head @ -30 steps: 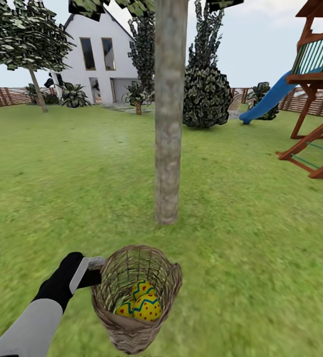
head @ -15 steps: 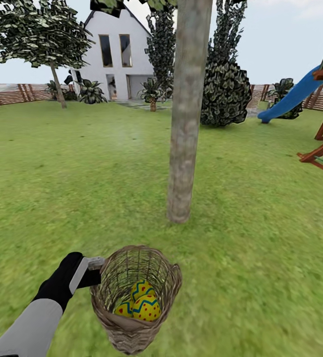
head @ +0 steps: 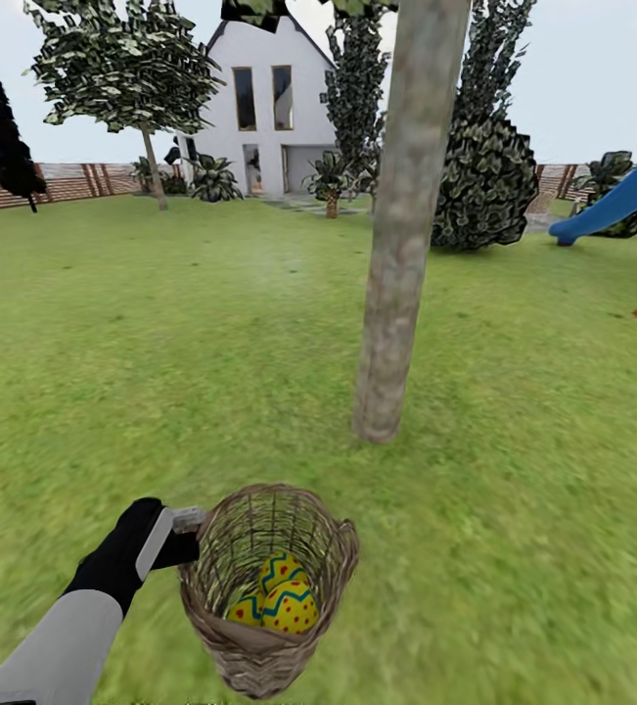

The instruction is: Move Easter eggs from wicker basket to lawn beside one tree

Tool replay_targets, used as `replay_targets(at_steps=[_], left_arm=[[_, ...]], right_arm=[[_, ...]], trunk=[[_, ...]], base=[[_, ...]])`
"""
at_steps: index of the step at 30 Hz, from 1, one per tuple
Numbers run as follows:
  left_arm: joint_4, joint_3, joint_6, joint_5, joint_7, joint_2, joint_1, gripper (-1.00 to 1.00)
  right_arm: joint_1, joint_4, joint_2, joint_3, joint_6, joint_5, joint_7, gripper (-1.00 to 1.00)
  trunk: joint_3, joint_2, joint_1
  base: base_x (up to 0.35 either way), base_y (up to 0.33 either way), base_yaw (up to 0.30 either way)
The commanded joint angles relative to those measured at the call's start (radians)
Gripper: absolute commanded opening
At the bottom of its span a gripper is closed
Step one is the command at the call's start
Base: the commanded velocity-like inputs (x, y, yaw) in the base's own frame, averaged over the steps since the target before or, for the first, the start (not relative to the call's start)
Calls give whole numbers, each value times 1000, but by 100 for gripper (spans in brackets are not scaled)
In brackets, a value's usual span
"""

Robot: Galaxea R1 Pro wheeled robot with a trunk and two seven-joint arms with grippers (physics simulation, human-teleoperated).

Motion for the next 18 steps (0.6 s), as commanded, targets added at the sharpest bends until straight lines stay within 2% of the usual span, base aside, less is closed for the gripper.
replay_targets(at_steps=[1,3,6,18], left_arm=[[-1,1,2,19,8,0,-1,-100],[-1,1,1,20,7,13,-1,-100],[-1,1,1,20,7,17,-1,-100],[-1,1,1,20,7,17,-1,-100]], right_arm=[[-1,3,-1,-9,-6,10,2,100],[-1,3,0,-9,-6,10,2,100],[-1,3,0,-9,-6,10,2,100],[-1,3,0,-9,-6,10,2,100]], trunk=[[-1,-1,0],[-3,-1,0],[-4,-1,0],[-4,-1,0]], base=[[194,0,272],[301,0,272],[327,0,232],[329,0,8]])
